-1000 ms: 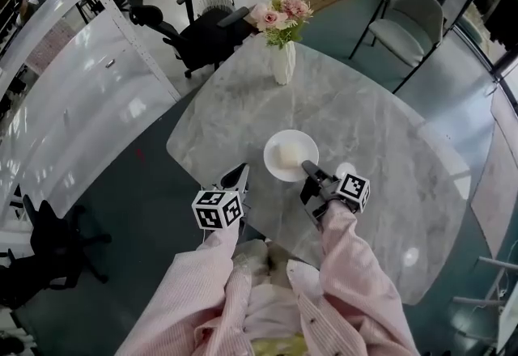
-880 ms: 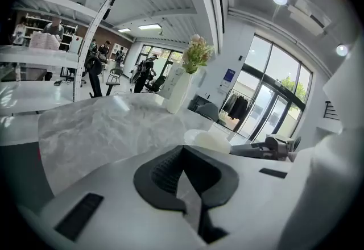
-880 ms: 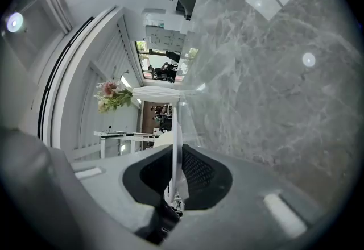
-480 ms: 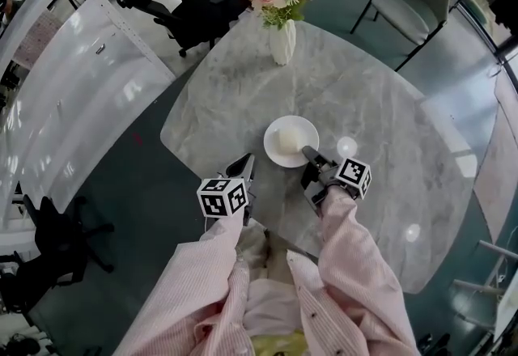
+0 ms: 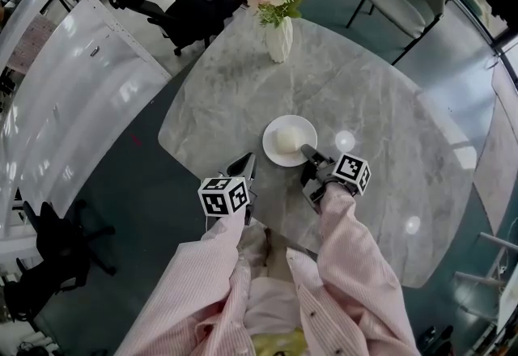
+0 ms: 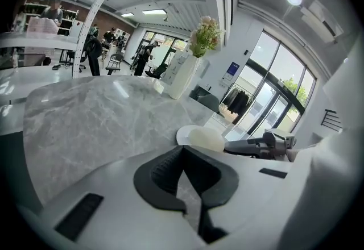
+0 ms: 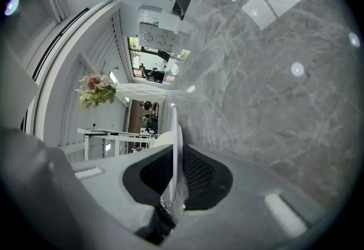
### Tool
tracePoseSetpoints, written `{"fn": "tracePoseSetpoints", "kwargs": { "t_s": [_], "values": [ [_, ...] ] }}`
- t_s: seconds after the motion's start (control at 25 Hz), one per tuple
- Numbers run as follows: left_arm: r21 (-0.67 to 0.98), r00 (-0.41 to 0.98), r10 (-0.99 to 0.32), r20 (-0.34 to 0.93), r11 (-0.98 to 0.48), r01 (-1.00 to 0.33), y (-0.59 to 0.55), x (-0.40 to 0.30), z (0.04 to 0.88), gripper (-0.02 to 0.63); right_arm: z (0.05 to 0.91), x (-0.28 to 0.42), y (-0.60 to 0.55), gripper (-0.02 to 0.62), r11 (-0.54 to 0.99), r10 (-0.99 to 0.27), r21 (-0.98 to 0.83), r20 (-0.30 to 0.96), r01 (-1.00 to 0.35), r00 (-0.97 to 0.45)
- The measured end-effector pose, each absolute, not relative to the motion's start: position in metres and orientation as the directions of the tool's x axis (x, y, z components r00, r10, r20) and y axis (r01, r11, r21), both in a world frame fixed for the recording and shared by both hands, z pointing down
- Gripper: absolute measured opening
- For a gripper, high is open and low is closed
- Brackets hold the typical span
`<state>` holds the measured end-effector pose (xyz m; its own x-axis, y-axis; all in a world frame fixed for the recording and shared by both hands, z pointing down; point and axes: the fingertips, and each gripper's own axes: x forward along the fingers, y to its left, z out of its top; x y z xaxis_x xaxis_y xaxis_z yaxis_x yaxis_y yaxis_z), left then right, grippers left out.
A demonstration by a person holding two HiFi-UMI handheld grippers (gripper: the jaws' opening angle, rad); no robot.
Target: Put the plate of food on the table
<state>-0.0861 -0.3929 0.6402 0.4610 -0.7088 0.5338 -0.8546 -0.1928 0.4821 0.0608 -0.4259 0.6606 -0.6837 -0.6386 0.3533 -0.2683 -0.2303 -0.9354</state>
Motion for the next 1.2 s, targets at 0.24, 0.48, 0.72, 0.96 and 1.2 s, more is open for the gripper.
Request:
{"fn": "tracePoseSetpoints", "kwargs": {
  "t_s": [0.24,0.48,0.72,0.96,1.2],
  "values": [
    [0.483,0.464,-0.701,0.542,-0.192,-0.855,-0.391,-0.087,0.643,-0.003,0.668,0.061,-0.425,0.028,-0.277,-0.607,-0.895,0.446,-0.35,-0.658],
    [0.483,0.472,-0.693,0.545,-0.2,-0.852,-0.392,-0.086,0.642,-0.003,0.67,0.054,-0.418,0.043,-0.232,-0.536,-0.822,0.554,-0.52,-0.637],
    [0.483,0.488,-0.686,0.54,-0.223,-0.847,-0.397,-0.082,0.64,-0.003,0.671,0.054,-0.415,0.071,-0.171,-0.501,-0.747,0.627,-0.642,-0.596],
    [0.481,0.496,-0.682,0.537,-0.236,-0.845,-0.399,-0.081,0.639,-0.003,0.674,0.06,-0.41,0.109,-0.163,-0.495,-0.708,0.661,-0.687,-0.564],
    [0.479,0.501,-0.677,0.539,-0.243,-0.844,-0.396,-0.08,0.638,-0.003,0.673,0.066,-0.405,0.127,-0.16,-0.502,-0.666,0.691,-0.729,-0.521]
  ]
}}
